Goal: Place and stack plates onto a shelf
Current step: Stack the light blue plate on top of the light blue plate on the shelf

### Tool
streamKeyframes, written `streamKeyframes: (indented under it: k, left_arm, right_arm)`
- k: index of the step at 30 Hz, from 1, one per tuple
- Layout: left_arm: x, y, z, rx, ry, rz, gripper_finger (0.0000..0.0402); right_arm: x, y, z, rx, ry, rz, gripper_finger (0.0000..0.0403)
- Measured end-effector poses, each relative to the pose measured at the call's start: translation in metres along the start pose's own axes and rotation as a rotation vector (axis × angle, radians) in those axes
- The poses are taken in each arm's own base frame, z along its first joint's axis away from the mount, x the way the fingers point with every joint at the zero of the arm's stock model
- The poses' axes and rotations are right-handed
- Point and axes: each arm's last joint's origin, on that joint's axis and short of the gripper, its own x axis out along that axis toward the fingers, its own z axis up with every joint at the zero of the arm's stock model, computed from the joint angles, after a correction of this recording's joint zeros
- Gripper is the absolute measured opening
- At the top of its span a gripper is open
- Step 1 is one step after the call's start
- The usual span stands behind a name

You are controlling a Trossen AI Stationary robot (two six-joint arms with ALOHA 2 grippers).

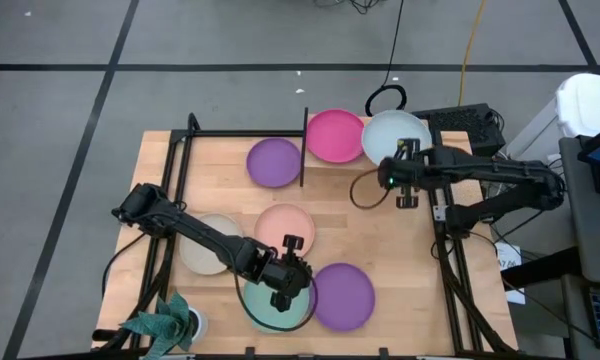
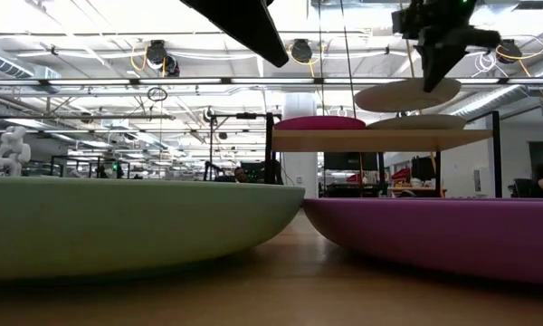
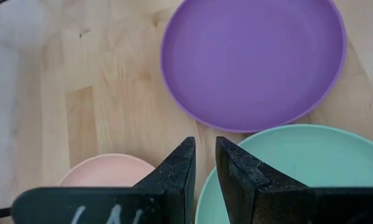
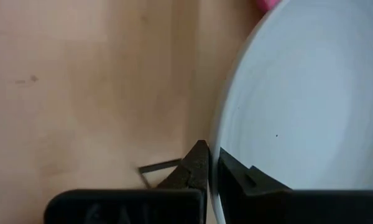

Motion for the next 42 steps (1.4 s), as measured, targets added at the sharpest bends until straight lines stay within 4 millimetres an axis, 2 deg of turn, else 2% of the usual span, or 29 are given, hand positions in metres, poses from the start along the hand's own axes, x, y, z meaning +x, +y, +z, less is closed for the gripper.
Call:
streamKeyframes:
  k: [7, 11, 18, 36, 42]
  left_arm:
    - [0.001, 0.002, 0.0, -0.008, 0.0, 0.005, 0.007]
    - [0.001, 0.002, 0.0, -0.017, 0.0, 0.005, 0.007]
    - [0.001, 0.002, 0.0, -0.018, 0.001, 0.005, 0.007]
    - [0.001, 0.002, -0.001, -0.023, 0.007, 0.007, 0.007]
    - [0.0, 0.001, -0.001, -0.025, 0.007, 0.005, 0.007]
  right_arm:
    - [0.013, -0.025, -0.007, 0.062, 0.035, -0.013, 0.0003]
    - [0.02, -0.034, -0.011, 0.1, 0.02, 0.057, 0.0003]
    - [0.026, -0.045, -0.012, 0.143, -0.023, 0.08, 0.0003]
    - [0.028, -0.047, -0.014, 0.19, -0.017, 0.1, 0.0006]
    - [0.038, -0.042, -0.013, 0.201, -0.008, 0.083, 0.0053]
